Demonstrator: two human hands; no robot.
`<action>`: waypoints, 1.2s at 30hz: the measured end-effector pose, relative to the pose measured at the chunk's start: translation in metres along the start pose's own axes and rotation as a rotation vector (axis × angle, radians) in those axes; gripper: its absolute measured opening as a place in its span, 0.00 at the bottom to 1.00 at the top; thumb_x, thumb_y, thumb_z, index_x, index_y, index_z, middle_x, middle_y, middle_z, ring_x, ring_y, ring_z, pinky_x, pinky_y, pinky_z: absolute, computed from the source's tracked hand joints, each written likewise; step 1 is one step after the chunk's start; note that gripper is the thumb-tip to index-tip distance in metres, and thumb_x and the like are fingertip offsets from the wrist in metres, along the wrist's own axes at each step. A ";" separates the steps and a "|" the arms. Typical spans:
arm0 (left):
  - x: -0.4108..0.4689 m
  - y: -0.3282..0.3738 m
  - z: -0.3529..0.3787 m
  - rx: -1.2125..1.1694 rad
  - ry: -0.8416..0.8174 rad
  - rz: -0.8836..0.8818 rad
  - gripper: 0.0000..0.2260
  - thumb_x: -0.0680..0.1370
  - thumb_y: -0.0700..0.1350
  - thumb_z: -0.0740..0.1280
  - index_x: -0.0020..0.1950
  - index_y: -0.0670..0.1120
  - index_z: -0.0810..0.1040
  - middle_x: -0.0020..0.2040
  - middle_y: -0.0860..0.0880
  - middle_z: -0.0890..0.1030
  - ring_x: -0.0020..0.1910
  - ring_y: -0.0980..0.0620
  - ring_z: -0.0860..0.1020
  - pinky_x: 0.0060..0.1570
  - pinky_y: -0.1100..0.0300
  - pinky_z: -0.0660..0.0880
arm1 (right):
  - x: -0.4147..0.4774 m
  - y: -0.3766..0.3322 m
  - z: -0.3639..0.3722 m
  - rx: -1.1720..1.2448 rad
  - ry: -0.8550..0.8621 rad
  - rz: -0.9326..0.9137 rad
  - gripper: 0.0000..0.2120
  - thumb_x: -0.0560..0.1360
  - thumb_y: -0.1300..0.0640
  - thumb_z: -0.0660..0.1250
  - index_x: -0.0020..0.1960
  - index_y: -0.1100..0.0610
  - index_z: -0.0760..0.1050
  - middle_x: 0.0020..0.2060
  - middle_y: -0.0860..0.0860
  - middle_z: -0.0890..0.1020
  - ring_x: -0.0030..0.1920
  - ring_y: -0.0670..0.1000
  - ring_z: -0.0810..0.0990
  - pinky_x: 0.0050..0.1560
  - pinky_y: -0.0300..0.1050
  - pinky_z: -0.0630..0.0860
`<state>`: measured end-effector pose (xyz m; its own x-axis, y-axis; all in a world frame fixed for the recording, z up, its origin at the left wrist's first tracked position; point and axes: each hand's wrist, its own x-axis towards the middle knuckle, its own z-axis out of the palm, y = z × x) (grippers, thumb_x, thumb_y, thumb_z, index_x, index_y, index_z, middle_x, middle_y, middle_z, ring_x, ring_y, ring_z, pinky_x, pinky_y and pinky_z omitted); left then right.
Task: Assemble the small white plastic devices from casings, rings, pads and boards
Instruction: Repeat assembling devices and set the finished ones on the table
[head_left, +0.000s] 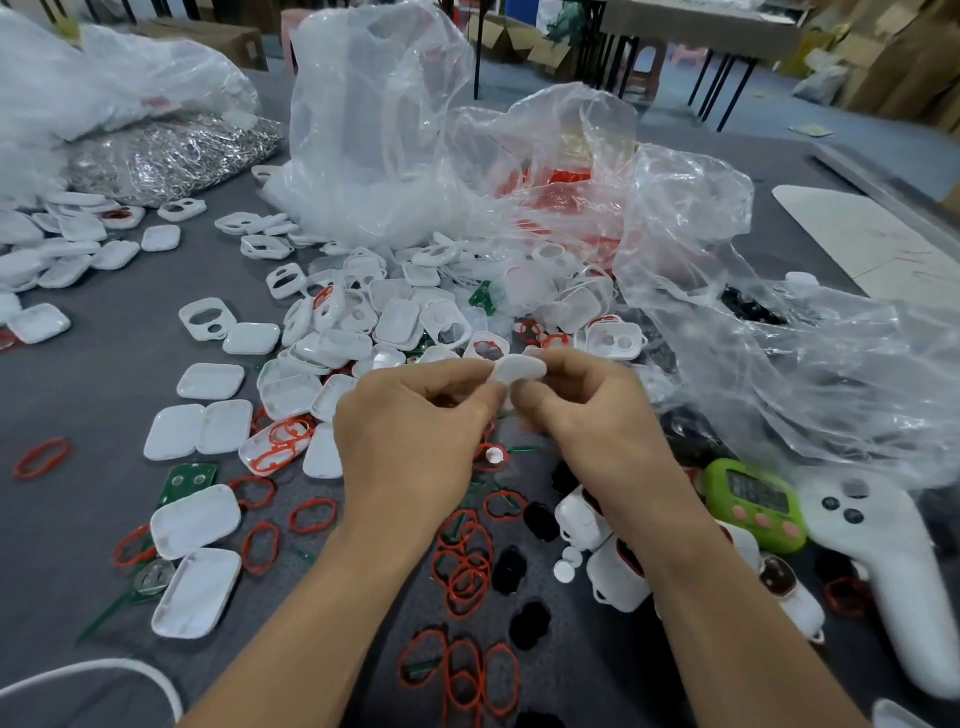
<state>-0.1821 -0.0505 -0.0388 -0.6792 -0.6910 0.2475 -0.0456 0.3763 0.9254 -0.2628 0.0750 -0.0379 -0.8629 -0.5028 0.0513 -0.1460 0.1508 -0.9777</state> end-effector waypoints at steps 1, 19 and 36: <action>-0.001 0.001 0.000 0.058 0.004 0.018 0.09 0.69 0.53 0.79 0.42 0.67 0.84 0.37 0.71 0.82 0.39 0.68 0.82 0.45 0.62 0.81 | 0.000 -0.001 -0.001 -0.035 0.058 -0.058 0.11 0.75 0.62 0.73 0.54 0.50 0.84 0.47 0.45 0.88 0.50 0.45 0.86 0.53 0.41 0.81; 0.000 -0.009 0.002 -0.180 -0.060 0.048 0.14 0.71 0.41 0.80 0.41 0.62 0.86 0.35 0.63 0.85 0.36 0.65 0.83 0.38 0.73 0.76 | -0.002 -0.010 -0.004 0.308 0.031 0.017 0.17 0.72 0.74 0.73 0.38 0.53 0.88 0.38 0.53 0.88 0.38 0.48 0.86 0.40 0.36 0.80; 0.002 -0.005 0.004 -0.225 -0.121 0.000 0.14 0.74 0.44 0.77 0.47 0.66 0.86 0.38 0.59 0.87 0.45 0.49 0.87 0.43 0.49 0.85 | -0.001 -0.007 0.011 0.287 0.195 0.071 0.16 0.74 0.67 0.74 0.37 0.46 0.88 0.37 0.51 0.88 0.35 0.45 0.84 0.37 0.35 0.78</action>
<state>-0.1858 -0.0514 -0.0440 -0.7627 -0.6068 0.2238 0.1091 0.2204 0.9693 -0.2553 0.0654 -0.0333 -0.9463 -0.3233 -0.0077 0.0354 -0.0800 -0.9962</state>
